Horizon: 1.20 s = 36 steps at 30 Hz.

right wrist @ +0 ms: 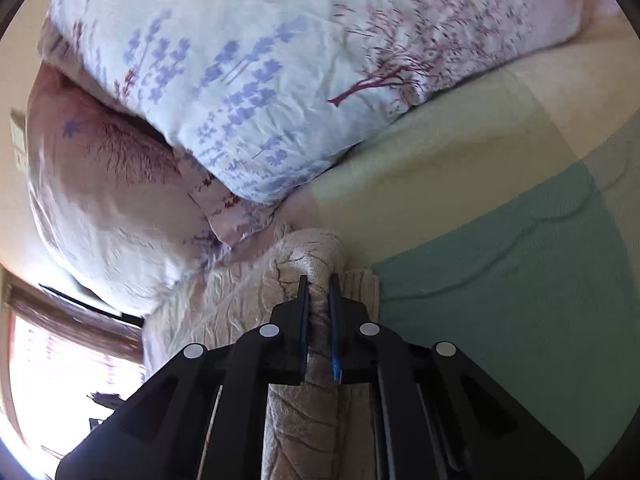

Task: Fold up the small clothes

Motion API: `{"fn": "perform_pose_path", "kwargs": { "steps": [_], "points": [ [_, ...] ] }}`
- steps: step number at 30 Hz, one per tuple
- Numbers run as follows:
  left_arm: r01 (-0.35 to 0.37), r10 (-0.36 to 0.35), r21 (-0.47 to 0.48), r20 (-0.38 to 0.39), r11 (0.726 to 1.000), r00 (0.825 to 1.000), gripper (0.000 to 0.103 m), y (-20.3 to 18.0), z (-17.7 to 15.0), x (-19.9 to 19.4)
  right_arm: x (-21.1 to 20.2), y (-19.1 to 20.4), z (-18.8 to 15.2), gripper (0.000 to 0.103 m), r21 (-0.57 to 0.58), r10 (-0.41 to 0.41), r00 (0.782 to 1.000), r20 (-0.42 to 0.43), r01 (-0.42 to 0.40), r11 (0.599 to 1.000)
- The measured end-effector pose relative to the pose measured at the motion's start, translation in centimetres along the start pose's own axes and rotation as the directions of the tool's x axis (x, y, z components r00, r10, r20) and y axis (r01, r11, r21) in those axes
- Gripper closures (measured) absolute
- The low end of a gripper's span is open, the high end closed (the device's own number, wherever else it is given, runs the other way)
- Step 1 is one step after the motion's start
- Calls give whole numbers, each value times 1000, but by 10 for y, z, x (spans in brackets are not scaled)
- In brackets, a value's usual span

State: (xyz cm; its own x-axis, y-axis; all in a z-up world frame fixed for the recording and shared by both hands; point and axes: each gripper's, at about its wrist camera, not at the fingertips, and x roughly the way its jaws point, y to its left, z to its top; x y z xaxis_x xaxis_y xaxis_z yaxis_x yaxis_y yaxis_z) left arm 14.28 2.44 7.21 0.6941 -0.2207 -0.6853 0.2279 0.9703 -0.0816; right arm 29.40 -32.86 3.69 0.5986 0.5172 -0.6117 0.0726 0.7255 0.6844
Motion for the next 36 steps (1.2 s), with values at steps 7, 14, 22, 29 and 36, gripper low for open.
{"fn": "perform_pose_path", "kwargs": {
  "steps": [7, 14, 22, 29, 36],
  "points": [
    [9, -10, -23, -48, 1000, 999, 2, -1, -14, 6, -107, 43, -54, 29, -216, 177, 975, 135, -146, 965],
    [29, -34, -63, -80, 998, 996, 2, -13, -18, 16, -38, 43, -103, 30, -265, 3, 995, -101, -29, 964],
    [-59, 56, -15, -135, 998, 989, 2, -32, -22, 28, -80, 52, -141, 13, -326, -52, 987, 152, 99, 940],
    [-98, 110, 74, -173, 992, 979, 2, -44, -24, 36, -58, 46, -192, 6, -408, -296, 944, 148, 331, 851],
    [-91, 102, 69, -179, 993, 978, 2, -43, -25, 37, -41, 52, -201, 1, -465, -443, 884, 152, 459, 757]
  ]
}}
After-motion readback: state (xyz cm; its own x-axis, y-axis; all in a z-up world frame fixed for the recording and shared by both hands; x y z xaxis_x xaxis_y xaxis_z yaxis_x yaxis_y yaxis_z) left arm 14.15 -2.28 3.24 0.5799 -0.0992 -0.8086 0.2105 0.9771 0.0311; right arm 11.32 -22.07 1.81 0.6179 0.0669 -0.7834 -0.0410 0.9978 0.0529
